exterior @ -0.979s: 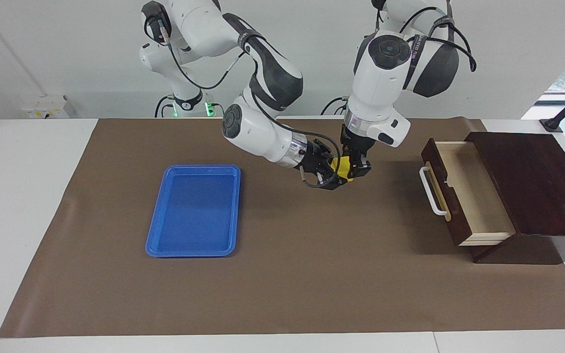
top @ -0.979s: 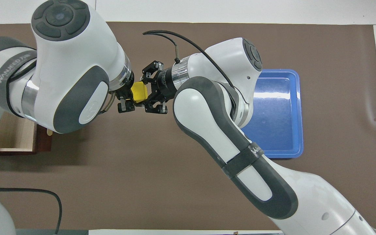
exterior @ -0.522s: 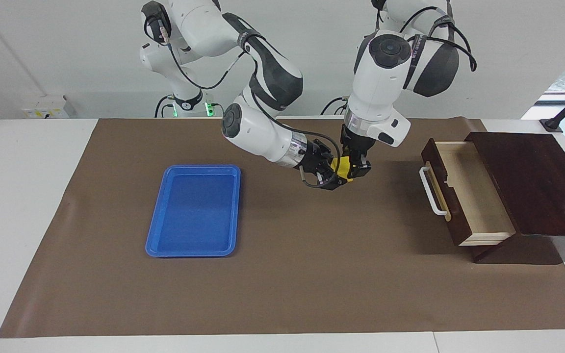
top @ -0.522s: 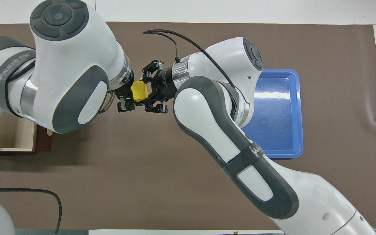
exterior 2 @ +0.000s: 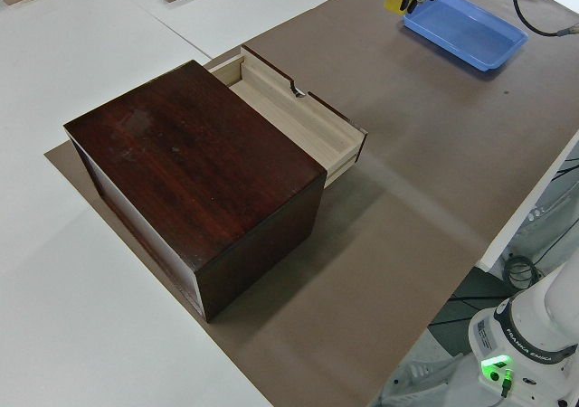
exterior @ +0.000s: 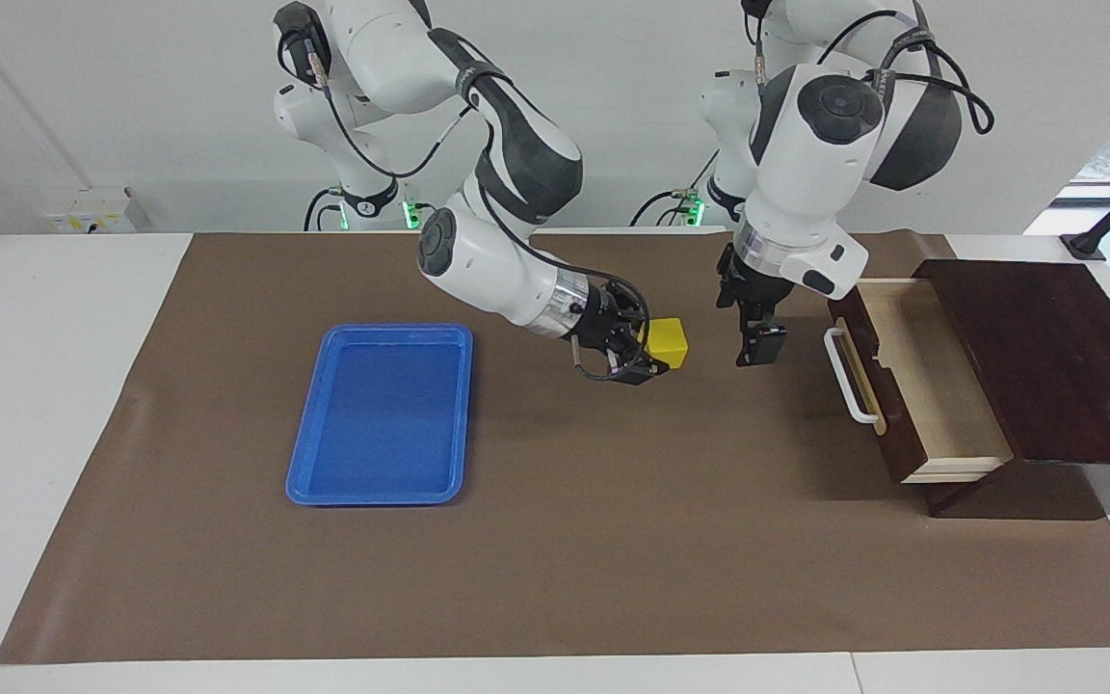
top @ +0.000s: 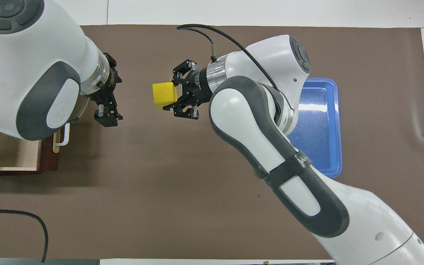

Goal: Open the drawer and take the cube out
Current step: 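Open the left gripper and pull the cube away with the right gripper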

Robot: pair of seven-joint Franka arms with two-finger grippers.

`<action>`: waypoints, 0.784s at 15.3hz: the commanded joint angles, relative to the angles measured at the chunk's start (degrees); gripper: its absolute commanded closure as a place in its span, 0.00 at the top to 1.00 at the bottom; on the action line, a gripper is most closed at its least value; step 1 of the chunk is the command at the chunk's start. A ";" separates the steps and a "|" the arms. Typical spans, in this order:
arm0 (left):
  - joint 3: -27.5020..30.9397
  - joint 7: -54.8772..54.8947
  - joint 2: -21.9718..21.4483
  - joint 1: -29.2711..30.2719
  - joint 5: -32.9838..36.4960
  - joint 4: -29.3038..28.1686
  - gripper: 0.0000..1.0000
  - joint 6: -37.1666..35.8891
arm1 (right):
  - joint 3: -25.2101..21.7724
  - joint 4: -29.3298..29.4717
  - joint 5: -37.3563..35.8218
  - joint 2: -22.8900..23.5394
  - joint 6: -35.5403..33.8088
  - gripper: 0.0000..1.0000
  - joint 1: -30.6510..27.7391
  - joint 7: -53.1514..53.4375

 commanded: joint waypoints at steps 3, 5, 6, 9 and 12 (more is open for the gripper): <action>-0.15 12.13 -7.87 7.97 0.47 -16.77 1.00 10.94 | 0.54 -0.76 -1.31 -2.29 -7.09 0.00 -11.85 -3.48; -0.23 18.72 -9.10 11.31 0.47 -19.85 1.00 12.70 | 0.45 -4.97 -1.40 -4.75 -8.42 0.00 -16.41 -6.75; -0.15 20.75 -9.28 12.45 0.47 -20.91 1.00 13.84 | 0.45 -7.69 -1.40 -6.33 -8.77 0.00 -18.35 -9.11; -0.15 25.41 -9.99 15.53 0.56 -24.95 1.00 19.11 | 0.37 -17.00 -1.40 -10.46 -10.27 0.00 -23.90 -20.96; -0.06 29.90 -9.99 18.26 0.65 -25.75 1.00 19.82 | -0.16 -25.27 -1.83 -13.19 -9.57 0.00 -26.01 -30.64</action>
